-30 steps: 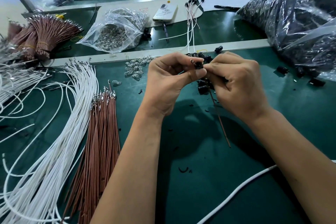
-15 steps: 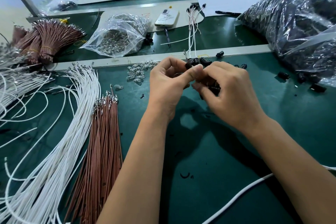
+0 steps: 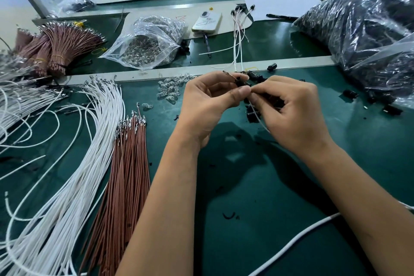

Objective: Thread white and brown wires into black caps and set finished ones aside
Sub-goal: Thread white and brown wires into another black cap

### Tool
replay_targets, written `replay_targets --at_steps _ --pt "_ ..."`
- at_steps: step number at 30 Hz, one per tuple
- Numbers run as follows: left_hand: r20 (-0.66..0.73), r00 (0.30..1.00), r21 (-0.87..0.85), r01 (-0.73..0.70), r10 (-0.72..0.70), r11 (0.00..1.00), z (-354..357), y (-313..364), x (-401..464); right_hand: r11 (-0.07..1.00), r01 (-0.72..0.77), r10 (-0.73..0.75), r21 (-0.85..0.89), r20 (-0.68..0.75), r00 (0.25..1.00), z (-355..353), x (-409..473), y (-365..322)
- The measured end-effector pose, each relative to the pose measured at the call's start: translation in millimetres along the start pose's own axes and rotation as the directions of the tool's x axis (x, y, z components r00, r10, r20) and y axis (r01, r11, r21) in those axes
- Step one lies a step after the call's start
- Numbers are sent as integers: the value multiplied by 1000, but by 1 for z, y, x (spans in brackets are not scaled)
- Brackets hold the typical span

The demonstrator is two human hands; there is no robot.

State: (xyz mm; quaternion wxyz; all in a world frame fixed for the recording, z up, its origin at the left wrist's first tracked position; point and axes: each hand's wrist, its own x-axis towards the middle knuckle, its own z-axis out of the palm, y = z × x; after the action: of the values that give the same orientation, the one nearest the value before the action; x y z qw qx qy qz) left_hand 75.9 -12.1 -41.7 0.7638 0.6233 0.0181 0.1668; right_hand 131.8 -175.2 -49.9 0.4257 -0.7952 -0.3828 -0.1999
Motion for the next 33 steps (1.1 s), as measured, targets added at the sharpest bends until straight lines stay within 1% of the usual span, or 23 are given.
replay_targets --at_steps 4,9,14,21,27,33 --pt "-19 996 11 -92 92 996 4 0 -1 1000 -18 18 4 16 1000 -1 1 0" --pt "-8 987 15 -158 158 987 5 0 -2 1000 -6 6 8 18 1000 -1 1 -2" --pt "5 986 29 -167 167 986 6 2 -2 1000 8 -8 -11 -48 999 -2 0 -3" --pt "-16 986 31 -166 166 986 8 4 -3 999 28 -29 -33 -19 999 -3 1 -3" --pt "1 984 24 -178 178 984 7 5 -3 997 41 -41 -62 11 999 -2 1 -4" --pt "10 984 43 -178 177 983 7 6 -3 996 34 -37 -81 -36 999 -4 1 -3"
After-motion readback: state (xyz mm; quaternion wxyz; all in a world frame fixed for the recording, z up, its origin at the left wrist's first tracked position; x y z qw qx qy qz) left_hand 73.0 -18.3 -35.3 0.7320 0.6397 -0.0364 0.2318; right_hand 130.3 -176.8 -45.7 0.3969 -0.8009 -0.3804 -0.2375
